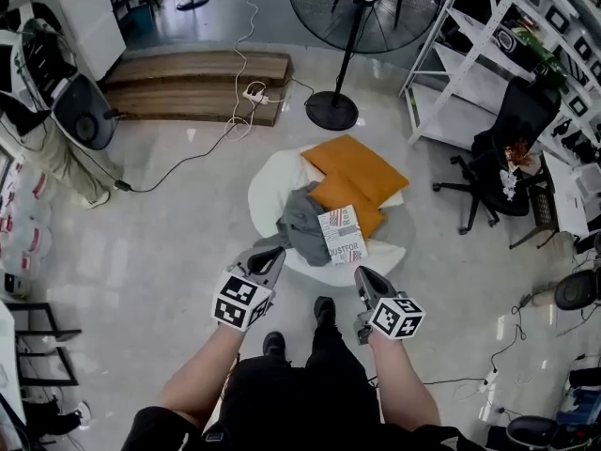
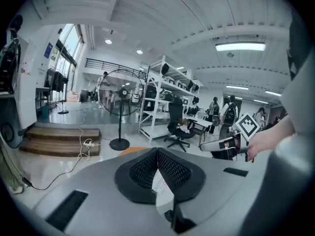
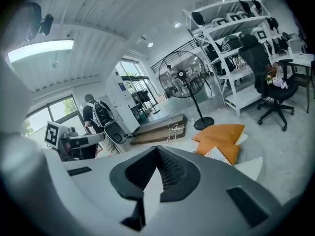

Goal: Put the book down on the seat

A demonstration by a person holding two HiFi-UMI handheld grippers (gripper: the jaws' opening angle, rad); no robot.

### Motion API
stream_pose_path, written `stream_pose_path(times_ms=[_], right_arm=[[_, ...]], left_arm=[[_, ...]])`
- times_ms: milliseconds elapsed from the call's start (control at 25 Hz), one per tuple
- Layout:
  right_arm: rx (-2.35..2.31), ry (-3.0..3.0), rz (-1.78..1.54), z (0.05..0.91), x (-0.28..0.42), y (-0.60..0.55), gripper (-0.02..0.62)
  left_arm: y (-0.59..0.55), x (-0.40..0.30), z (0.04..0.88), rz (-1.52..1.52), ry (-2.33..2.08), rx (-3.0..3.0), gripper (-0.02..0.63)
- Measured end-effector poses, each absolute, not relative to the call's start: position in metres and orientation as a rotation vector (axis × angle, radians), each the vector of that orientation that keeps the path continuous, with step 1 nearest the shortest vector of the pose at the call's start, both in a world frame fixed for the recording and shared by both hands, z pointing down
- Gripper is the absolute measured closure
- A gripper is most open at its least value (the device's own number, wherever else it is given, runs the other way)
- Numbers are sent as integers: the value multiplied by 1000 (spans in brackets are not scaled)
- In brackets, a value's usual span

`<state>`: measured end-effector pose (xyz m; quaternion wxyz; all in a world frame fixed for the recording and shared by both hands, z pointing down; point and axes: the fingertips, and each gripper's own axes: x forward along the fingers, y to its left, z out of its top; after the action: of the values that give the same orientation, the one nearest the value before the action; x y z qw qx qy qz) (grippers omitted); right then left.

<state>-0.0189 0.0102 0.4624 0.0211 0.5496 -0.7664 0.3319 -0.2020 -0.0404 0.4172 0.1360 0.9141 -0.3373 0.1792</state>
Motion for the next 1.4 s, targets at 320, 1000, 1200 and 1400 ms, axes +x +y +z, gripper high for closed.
stream_pose_path(times_ms=[320, 1000, 1200, 1400], right_arm=[[1800, -2381, 939, 404, -29, 56, 578], [1894, -2509, 456, 270, 92, 148, 580], [1910, -2506, 390, 259, 115, 156, 580], [1852, -2548, 348, 252, 103, 150, 581]], left_arm=[[-13, -245, 385, 468, -992, 2651, 603], [32, -140, 275, 296, -973, 2890, 603], [42, -106, 248, 241, -870, 2942, 604], [47, -106, 253, 240, -866, 2845, 604]])
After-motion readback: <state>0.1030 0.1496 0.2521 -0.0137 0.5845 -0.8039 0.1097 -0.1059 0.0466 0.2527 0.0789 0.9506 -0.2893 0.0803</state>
